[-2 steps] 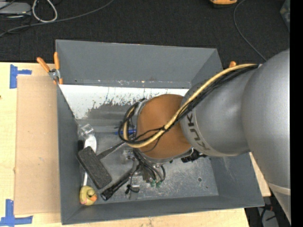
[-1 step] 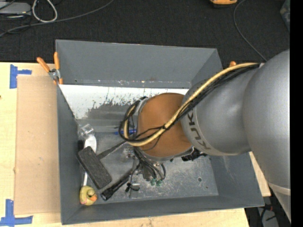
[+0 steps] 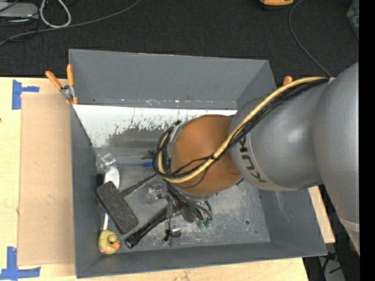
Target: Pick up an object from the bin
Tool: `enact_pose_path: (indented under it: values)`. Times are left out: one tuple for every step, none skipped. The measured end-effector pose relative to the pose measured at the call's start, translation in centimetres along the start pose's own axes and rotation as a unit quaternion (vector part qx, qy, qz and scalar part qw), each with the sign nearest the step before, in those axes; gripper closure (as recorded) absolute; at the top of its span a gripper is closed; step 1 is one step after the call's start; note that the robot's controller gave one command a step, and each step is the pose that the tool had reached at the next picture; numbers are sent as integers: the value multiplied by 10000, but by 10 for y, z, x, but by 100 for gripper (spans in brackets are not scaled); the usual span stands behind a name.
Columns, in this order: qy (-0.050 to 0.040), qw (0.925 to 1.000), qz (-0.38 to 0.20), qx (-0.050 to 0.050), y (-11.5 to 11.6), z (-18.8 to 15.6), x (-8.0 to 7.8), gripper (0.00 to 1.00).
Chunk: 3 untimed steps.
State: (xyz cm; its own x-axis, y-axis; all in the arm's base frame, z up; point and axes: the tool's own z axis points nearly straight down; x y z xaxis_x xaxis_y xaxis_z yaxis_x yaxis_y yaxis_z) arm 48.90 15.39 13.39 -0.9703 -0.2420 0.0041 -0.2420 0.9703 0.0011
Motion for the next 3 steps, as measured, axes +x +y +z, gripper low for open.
enact_pose_path:
  values:
    - [27,9959,-901,-2,-2,33,9,0]
    - [-6,9873,-1590,2,0,22,12,0]
    - [-24,9846,-1749,0,-12,65,4,0]
